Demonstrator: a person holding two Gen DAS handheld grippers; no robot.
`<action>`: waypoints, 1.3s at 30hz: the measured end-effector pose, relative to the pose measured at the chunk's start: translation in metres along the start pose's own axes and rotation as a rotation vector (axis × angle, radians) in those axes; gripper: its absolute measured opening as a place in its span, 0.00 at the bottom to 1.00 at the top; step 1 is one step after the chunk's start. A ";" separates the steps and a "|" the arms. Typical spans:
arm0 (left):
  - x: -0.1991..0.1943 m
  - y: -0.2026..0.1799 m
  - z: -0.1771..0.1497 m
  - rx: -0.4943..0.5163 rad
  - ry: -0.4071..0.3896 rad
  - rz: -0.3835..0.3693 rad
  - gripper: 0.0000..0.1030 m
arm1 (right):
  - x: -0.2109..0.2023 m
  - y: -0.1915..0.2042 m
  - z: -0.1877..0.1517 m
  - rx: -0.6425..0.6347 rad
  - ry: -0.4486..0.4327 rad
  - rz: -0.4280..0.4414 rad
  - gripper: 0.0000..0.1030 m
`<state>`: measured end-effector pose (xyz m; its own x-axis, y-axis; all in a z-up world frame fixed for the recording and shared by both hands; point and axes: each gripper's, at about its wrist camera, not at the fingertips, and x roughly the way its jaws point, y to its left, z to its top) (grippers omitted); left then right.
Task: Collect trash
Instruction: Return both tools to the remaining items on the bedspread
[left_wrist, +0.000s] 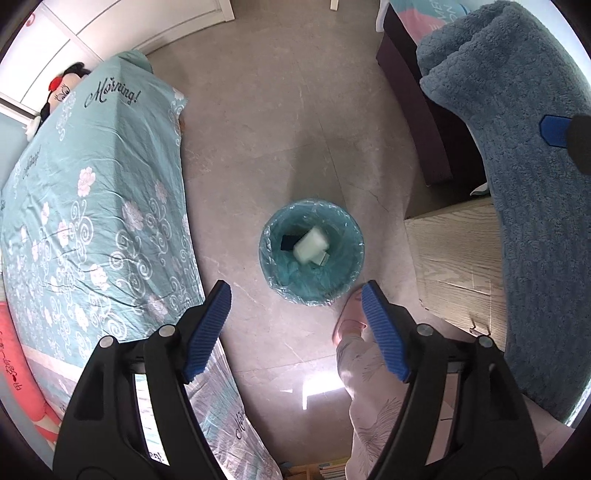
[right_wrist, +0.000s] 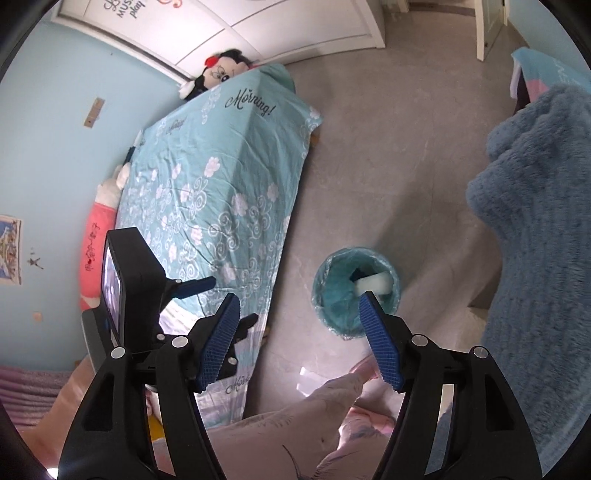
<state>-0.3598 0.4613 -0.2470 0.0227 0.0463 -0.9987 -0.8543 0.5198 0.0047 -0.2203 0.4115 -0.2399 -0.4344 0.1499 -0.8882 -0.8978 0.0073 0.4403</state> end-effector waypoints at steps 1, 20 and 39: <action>-0.002 0.000 0.000 0.000 -0.005 -0.002 0.70 | -0.005 -0.001 -0.001 0.003 -0.011 0.002 0.66; -0.075 -0.077 0.018 0.254 -0.196 -0.018 0.79 | -0.148 -0.042 -0.073 0.144 -0.348 -0.055 0.80; -0.135 -0.314 0.014 0.945 -0.316 -0.177 0.88 | -0.311 -0.130 -0.320 0.720 -0.794 -0.362 0.82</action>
<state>-0.0872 0.3035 -0.1132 0.3631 0.0555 -0.9301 -0.0671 0.9972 0.0333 0.0081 0.0481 -0.0629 0.2422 0.6070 -0.7569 -0.5990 0.7073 0.3755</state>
